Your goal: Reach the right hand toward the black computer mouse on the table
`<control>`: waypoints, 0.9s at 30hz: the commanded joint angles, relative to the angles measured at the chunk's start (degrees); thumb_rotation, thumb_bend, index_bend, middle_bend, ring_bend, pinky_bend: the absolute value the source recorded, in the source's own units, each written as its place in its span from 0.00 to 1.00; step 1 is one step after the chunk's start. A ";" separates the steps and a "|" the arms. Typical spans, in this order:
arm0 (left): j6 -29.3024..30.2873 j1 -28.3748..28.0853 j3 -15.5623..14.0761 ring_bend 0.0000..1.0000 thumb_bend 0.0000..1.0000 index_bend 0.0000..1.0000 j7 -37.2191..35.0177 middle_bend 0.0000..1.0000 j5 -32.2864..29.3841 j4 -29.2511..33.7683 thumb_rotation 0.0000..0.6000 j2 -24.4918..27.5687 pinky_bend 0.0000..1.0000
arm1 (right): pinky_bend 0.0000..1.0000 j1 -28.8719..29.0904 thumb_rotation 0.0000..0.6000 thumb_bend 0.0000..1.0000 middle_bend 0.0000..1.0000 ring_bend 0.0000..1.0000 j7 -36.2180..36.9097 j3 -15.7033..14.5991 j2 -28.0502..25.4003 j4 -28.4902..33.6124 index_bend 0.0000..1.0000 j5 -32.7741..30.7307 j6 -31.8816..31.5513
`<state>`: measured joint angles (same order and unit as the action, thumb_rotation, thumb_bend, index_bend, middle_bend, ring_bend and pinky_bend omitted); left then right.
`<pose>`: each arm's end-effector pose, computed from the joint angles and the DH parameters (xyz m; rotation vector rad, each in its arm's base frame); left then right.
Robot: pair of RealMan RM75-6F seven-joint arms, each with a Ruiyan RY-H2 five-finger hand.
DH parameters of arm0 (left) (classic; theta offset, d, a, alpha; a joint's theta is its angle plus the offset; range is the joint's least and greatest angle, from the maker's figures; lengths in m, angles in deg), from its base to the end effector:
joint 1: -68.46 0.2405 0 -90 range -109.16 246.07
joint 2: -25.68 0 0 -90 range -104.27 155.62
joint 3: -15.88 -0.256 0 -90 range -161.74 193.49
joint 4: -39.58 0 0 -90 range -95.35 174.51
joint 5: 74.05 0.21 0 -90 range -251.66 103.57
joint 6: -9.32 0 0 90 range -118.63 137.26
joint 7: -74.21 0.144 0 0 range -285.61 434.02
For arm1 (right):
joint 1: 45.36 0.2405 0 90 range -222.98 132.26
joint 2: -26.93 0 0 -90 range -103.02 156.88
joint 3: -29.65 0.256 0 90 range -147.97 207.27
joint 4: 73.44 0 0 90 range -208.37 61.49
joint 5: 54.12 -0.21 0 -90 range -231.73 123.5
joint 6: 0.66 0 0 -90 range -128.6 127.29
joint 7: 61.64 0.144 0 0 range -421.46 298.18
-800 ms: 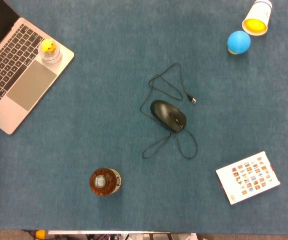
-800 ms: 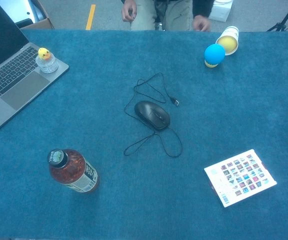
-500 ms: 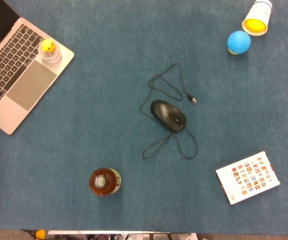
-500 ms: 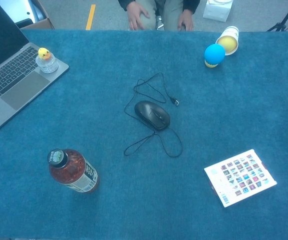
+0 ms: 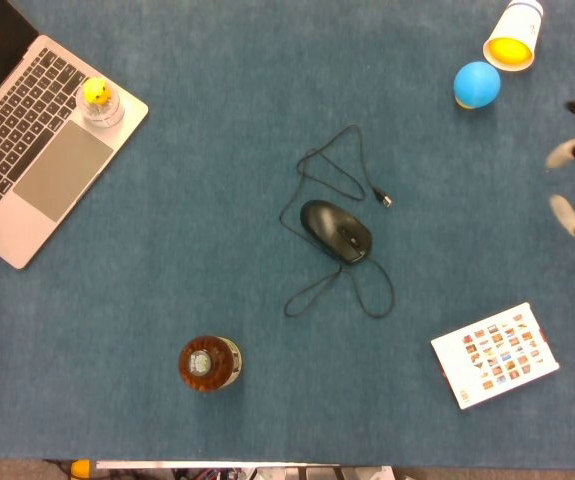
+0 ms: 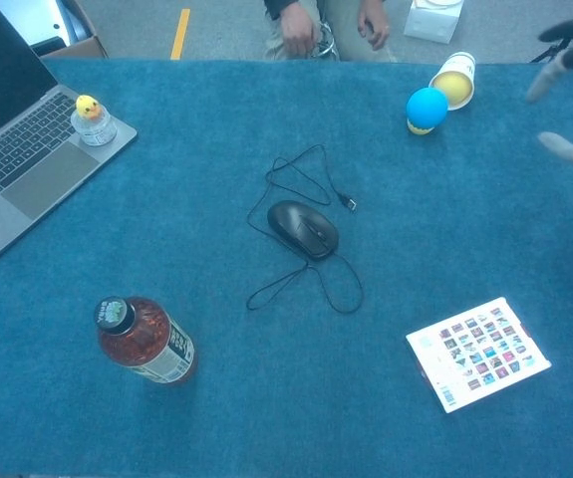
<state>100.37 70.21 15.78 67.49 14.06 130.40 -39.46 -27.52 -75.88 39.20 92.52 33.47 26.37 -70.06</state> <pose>-0.3254 0.1337 0.1605 -1.2810 -0.9967 -0.9530 -0.2121 -0.2506 0.1141 1.6224 -0.9267 0.9915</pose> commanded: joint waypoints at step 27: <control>-0.08 1.61 0.16 0.16 0.15 0.27 -4.16 0.19 -1.92 -3.87 1.00 -0.30 0.09 | 0.01 24.59 1.00 0.18 0.16 0.00 -30.09 -0.15 24.78 -20.07 0.47 -18.98 17.12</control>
<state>100.30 71.80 15.94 63.36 12.17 126.57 -39.74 -3.78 -105.19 39.74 116.14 14.67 8.35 -53.70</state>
